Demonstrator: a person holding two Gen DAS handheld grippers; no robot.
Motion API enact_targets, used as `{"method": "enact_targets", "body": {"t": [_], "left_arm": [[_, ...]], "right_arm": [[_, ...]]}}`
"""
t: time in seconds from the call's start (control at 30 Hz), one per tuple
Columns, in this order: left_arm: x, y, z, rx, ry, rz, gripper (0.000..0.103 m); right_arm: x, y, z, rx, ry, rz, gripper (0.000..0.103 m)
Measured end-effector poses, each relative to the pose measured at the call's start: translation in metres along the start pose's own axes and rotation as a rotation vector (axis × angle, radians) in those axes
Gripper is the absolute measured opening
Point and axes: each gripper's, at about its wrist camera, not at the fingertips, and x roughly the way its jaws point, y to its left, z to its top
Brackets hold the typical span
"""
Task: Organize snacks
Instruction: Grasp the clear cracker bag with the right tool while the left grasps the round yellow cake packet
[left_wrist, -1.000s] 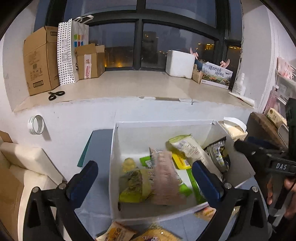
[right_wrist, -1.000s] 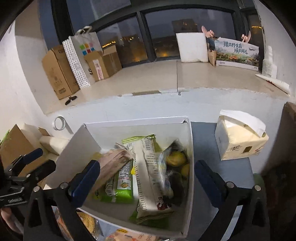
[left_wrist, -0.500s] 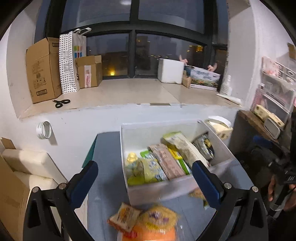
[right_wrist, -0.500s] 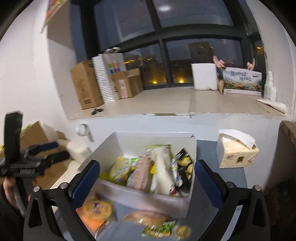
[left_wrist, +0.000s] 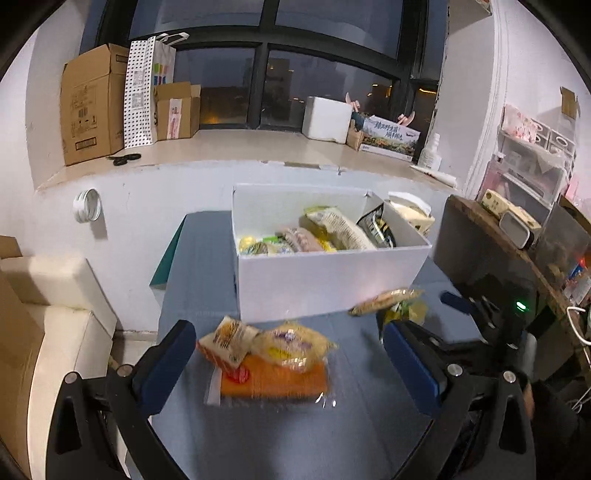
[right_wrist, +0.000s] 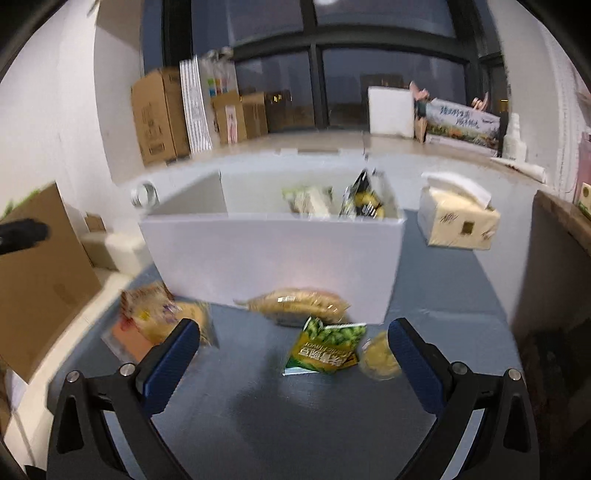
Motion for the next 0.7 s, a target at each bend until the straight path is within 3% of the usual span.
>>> {"method": "enact_targets", "body": {"t": [0.2,0.47,0.5,0.53,0.7], "left_arm": [[0.002,0.008,-0.012,-0.023,0.026,0.014,0.103],[0.009,0.019,-0.019,-0.050,0.049,0.019,0.103],[0.009,0.018,-0.020,-0.048,0.052,0.020,0.103],[0.011,0.017,-0.021,-0.044,0.056,0.022,0.103],[0.016,0.014,-0.024,-0.037,0.072,0.022,0.103]], "right_arm": [[0.047,0.001,0.009,0.006,0.059,-0.036,0.103],[0.076,0.003,0.018,0.013,0.111,-0.083,0.103],[0.077,0.002,0.018,0.020,0.109,-0.080,0.093],[0.078,0.001,0.017,0.029,0.100,-0.085,0.075],[0.073,-0.006,0.019,0.049,0.088,-0.082,0.075]]}}
